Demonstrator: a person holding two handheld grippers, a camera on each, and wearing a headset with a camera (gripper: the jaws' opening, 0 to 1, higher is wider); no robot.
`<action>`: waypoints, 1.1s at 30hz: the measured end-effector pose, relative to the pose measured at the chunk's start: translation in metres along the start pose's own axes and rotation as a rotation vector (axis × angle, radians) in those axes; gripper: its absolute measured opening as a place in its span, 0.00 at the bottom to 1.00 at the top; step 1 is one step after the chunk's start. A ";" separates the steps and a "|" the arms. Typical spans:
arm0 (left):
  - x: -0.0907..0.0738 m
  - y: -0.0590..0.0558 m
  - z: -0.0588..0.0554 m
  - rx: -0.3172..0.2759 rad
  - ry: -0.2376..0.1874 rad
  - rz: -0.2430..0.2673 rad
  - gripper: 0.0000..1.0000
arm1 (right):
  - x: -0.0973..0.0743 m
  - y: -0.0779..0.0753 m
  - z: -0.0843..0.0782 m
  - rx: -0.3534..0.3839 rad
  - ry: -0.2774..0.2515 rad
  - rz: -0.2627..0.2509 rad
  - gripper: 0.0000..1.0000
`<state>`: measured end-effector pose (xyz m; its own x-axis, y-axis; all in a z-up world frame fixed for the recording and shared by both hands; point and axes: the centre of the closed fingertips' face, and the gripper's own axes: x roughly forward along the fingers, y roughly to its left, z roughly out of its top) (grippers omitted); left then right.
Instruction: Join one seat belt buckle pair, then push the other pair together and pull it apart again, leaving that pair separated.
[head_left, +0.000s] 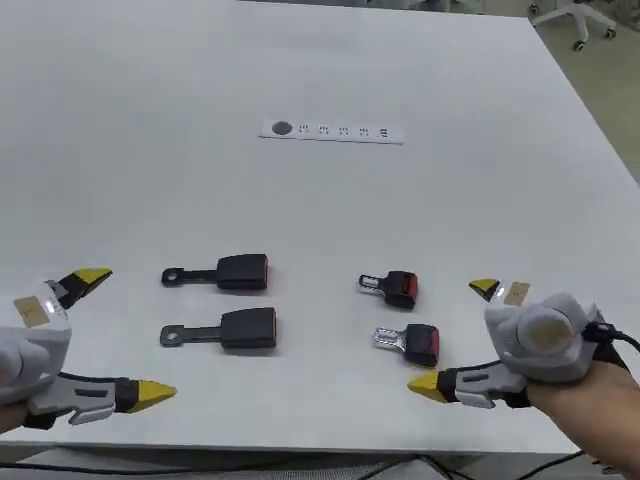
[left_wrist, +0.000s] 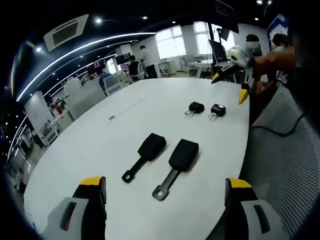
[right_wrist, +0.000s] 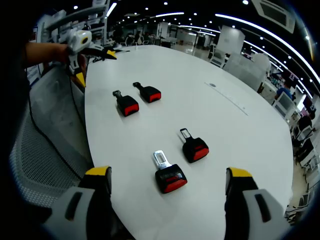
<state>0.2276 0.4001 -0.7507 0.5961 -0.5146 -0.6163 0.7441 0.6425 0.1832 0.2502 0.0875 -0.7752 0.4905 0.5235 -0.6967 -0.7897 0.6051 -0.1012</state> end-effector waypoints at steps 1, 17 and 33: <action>0.000 -0.001 -0.001 0.000 0.002 0.000 1.00 | -0.001 -0.001 0.001 0.006 -0.005 -0.002 0.96; -0.001 -0.003 0.000 0.013 0.009 -0.008 1.00 | -0.002 0.001 -0.004 -0.027 0.011 -0.007 0.95; 0.001 -0.002 0.003 0.011 0.012 -0.012 1.00 | -0.002 0.001 0.003 -0.052 -0.002 -0.009 0.95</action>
<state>0.2276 0.3964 -0.7495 0.5838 -0.5151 -0.6276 0.7544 0.6300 0.1847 0.2495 0.0890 -0.7722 0.4986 0.5189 -0.6944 -0.8029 0.5784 -0.1443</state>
